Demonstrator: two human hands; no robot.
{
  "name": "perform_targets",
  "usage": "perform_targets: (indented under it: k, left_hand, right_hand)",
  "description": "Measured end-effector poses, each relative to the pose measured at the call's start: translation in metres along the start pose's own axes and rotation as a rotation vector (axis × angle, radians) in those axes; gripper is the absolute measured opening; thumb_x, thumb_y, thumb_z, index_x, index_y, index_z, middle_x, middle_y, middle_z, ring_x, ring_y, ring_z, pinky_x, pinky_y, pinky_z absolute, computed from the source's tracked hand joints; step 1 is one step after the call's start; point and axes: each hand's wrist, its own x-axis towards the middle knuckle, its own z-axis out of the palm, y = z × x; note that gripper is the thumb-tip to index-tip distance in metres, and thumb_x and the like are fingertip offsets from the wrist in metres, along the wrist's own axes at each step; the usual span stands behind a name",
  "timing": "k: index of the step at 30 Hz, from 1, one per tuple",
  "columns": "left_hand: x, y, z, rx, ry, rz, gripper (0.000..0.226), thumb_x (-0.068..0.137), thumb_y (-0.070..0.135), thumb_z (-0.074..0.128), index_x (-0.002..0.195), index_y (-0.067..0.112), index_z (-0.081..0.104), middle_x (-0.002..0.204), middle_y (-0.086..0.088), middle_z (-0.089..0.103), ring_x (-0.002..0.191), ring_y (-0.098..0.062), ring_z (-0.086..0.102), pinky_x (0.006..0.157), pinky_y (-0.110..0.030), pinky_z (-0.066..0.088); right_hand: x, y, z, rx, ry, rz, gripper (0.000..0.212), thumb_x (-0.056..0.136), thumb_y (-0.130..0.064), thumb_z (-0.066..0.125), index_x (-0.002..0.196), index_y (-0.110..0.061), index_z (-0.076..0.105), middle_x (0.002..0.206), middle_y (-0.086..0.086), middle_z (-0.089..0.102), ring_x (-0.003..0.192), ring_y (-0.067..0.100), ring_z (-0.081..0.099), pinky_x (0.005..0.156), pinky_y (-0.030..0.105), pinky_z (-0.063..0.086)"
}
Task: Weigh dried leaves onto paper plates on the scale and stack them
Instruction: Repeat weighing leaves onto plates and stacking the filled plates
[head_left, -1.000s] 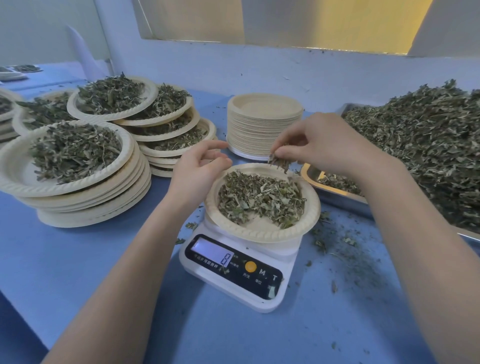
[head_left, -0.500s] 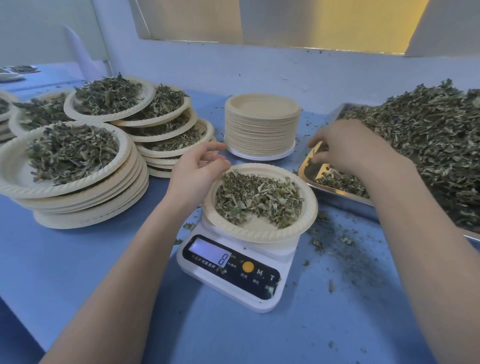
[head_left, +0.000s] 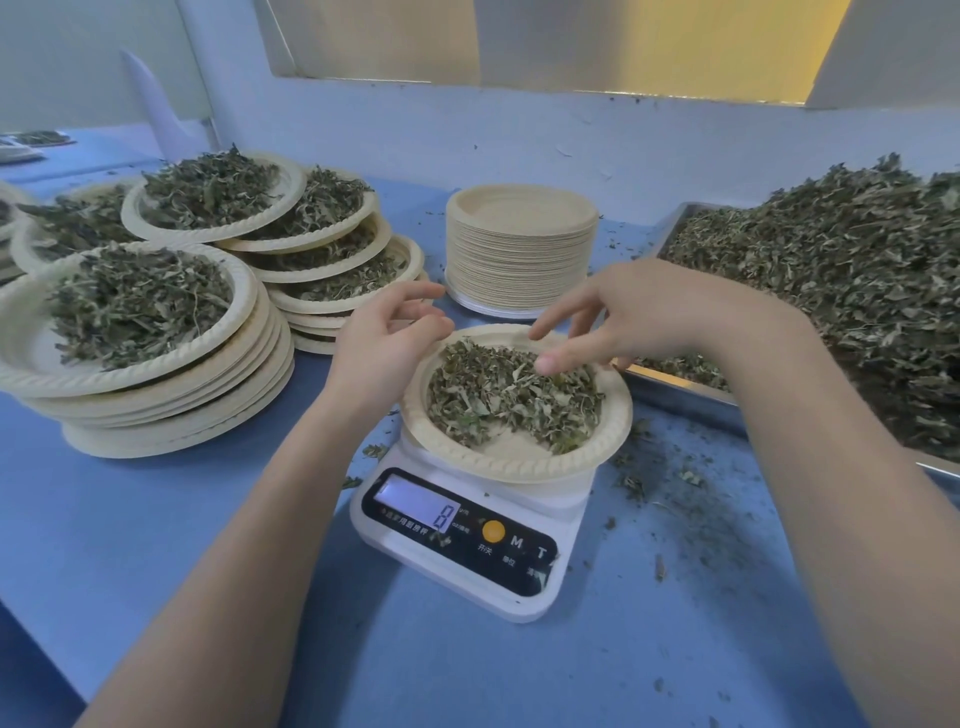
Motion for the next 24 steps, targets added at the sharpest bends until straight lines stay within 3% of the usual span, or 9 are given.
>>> perform_targets:
  k: [4,8,10,15,18,24]
  left_hand:
    - [-0.001,0.001,0.0,0.006,-0.003,0.001,0.04,0.068,0.029,0.062,0.108,0.027,0.065,0.093,0.005,0.064,0.096,-0.006,0.062,0.096,-0.034,0.048]
    - [0.0,0.001,-0.001,0.006,-0.001,-0.004,0.039,0.065,0.032,0.061,0.104,0.03,0.066,0.095,0.004,0.065,0.1,-0.005,0.061,0.098,-0.038,0.047]
    - [0.0,0.001,-0.001,0.001,-0.003,-0.005,0.038,0.066,0.031,0.061,0.103,0.031,0.066,0.095,0.004,0.066,0.1,-0.004,0.061,0.098,-0.039,0.047]
    - [0.001,0.0,-0.001,0.004,0.003,-0.004,0.04,0.066,0.032,0.061,0.105,0.029,0.066,0.092,0.006,0.065,0.099,-0.009,0.062,0.097,-0.04,0.048]
    - [0.001,-0.001,-0.001,0.004,0.0,0.0,0.04,0.066,0.032,0.061,0.105,0.029,0.066,0.091,0.005,0.064,0.1,-0.008,0.062,0.098,-0.04,0.048]
    - [0.001,-0.001,-0.001,-0.001,0.007,-0.004,0.038,0.066,0.031,0.061,0.104,0.029,0.066,0.089,0.007,0.065,0.098,-0.007,0.062,0.097,-0.037,0.048]
  right_hand:
    - [0.004,-0.001,0.007,0.004,-0.077,-0.004,0.035,0.076,-0.046,0.072,0.11,-0.038,0.066,0.098,-0.013,0.067,0.055,-0.001,0.065,0.058,0.014,0.044]
    - [0.008,-0.002,0.011,0.024,0.036,-0.046,0.011,0.082,-0.024,0.073,0.093,-0.025,0.074,0.058,-0.021,0.066,0.049,-0.003,0.061,0.047,0.003,0.04]
    - [0.008,-0.002,0.009,0.049,0.121,-0.077,0.006,0.083,-0.022,0.071,0.086,-0.025,0.075,0.049,-0.024,0.061,0.049,-0.005,0.059,0.047,0.002,0.037]
    - [0.005,-0.004,0.003,0.191,0.378,-0.086,0.006,0.084,-0.023,0.071,0.088,-0.022,0.075,0.053,-0.013,0.064,0.055,0.002,0.064,0.045,0.006,0.043]
    - [0.003,-0.008,0.003,0.239,0.495,-0.102,0.008,0.085,-0.021,0.069,0.091,-0.021,0.074,0.06,-0.01,0.063,0.048,0.001,0.06,0.045,0.005,0.042]
    - [-0.002,-0.013,0.001,0.237,0.547,-0.136,0.01,0.088,-0.02,0.065,0.095,-0.02,0.073,0.067,-0.004,0.065,0.04,-0.008,0.053,0.047,0.002,0.037]
